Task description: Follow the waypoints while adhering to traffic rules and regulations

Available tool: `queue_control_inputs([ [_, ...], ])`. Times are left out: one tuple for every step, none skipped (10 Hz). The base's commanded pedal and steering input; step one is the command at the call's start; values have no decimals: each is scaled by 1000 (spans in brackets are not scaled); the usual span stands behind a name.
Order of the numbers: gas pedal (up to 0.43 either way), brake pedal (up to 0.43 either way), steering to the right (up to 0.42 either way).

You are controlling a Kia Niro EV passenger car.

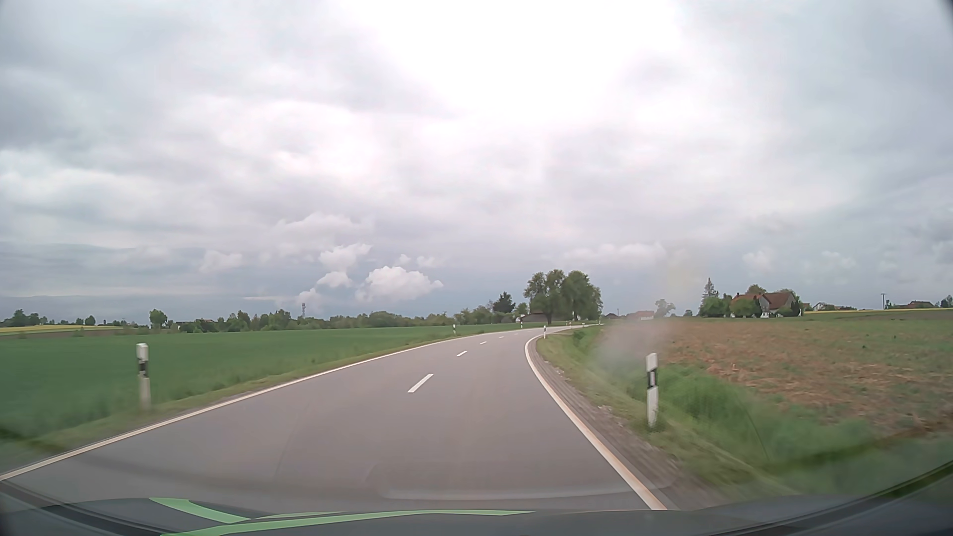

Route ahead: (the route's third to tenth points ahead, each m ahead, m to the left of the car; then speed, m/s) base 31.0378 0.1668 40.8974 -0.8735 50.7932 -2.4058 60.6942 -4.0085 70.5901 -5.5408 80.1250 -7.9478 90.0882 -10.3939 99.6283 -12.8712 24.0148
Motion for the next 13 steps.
queue_control_inputs([
  [311,0,20],
  [311,0,21],
  [311,0,21],
  [311,0,21],
  [311,0,21],
  [311,0,21],
  [311,0,20],
  [311,0,18],
  [311,0,17],
  [311,0,17],
  [311,0,18],
  [311,0,19],
  [311,0,21],
])
